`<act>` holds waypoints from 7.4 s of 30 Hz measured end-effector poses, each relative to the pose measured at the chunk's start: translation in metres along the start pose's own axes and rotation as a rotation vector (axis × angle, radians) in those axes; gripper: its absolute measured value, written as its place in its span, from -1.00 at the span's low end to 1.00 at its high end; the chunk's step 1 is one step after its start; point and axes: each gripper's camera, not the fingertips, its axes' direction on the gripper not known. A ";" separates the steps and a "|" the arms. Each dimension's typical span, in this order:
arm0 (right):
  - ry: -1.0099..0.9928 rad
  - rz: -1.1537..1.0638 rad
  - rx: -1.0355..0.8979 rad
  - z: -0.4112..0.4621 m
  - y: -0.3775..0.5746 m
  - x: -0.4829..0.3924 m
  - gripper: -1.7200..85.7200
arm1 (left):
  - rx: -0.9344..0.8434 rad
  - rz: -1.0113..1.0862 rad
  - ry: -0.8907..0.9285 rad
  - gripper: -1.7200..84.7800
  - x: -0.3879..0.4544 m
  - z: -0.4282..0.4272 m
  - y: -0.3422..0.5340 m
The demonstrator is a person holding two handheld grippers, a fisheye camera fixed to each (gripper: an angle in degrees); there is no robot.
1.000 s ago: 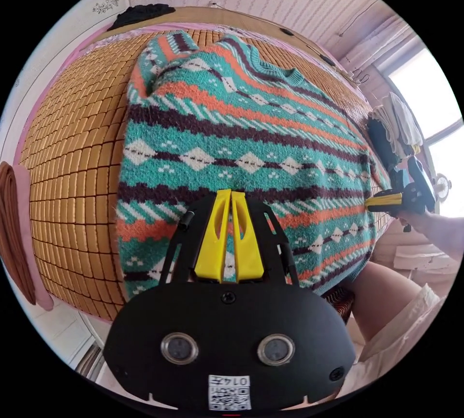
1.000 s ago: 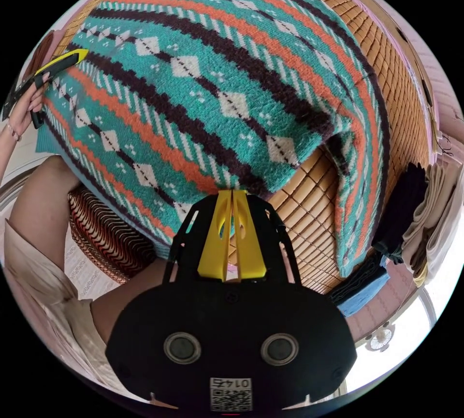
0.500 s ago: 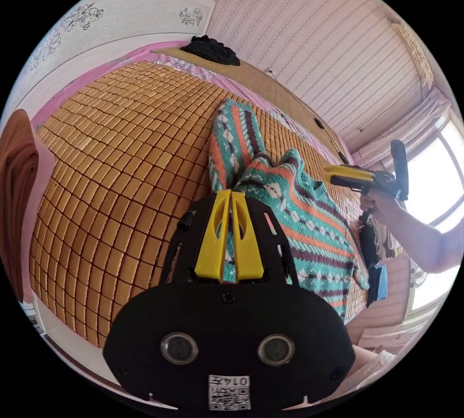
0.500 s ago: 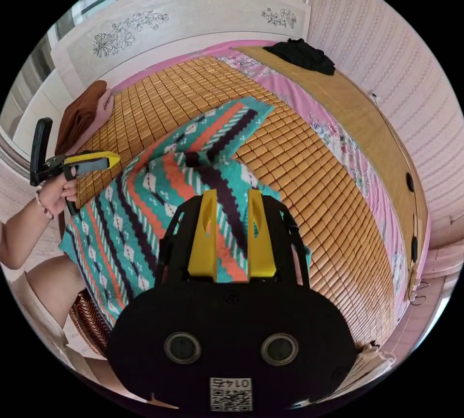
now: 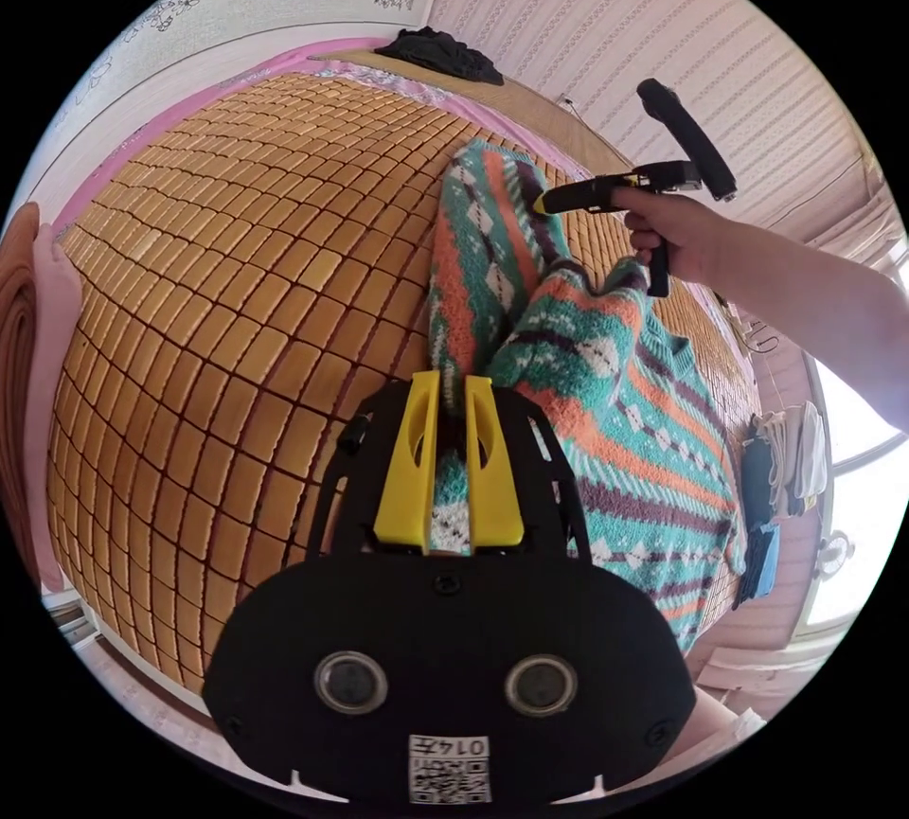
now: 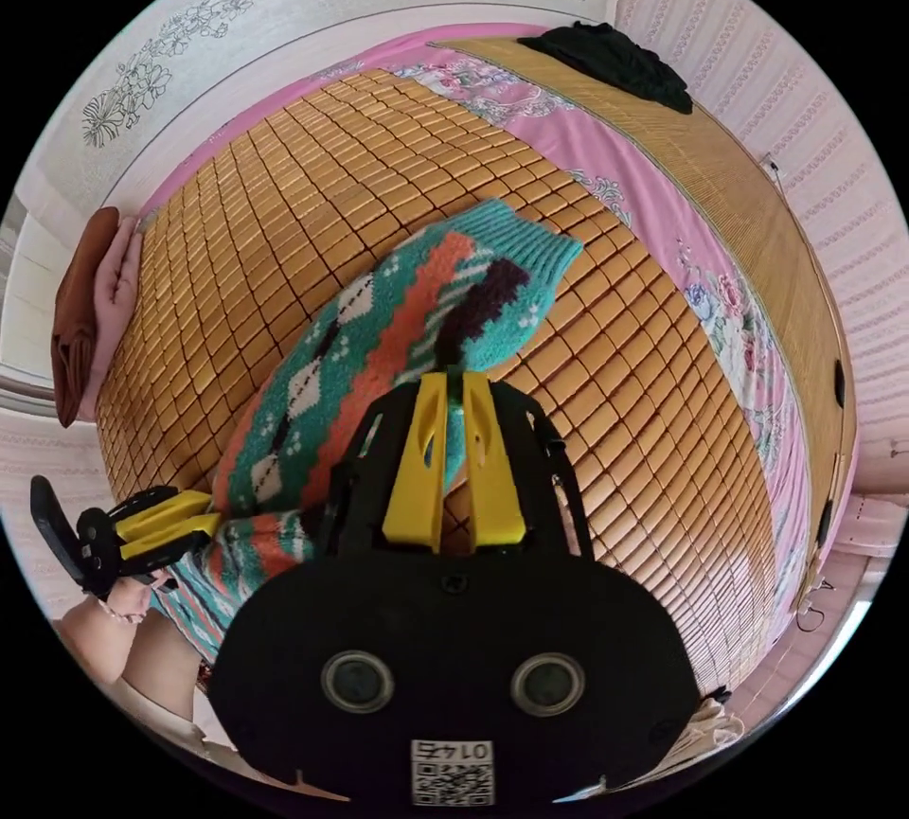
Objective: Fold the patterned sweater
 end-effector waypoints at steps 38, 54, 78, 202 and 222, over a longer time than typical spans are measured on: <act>-0.249 -0.525 0.051 0.000 0.123 -0.141 -0.72 | -0.114 0.054 -0.336 -0.77 0.014 -0.026 0.038; -0.418 -0.202 0.202 -0.084 0.178 -0.069 -0.72 | 0.332 0.055 -0.317 -0.81 -0.003 -0.147 -0.059; -0.054 0.477 -0.191 -0.213 0.614 0.021 -0.87 | -0.452 0.899 -0.083 -0.92 0.201 0.292 0.244; -0.311 -0.227 0.163 -0.241 0.248 -0.118 -0.82 | 0.247 -0.303 -0.053 -0.74 -0.191 0.148 0.029; -0.331 -0.140 0.228 -0.253 0.173 -0.085 -0.91 | 0.379 -0.171 0.112 -0.98 -0.158 0.061 -0.006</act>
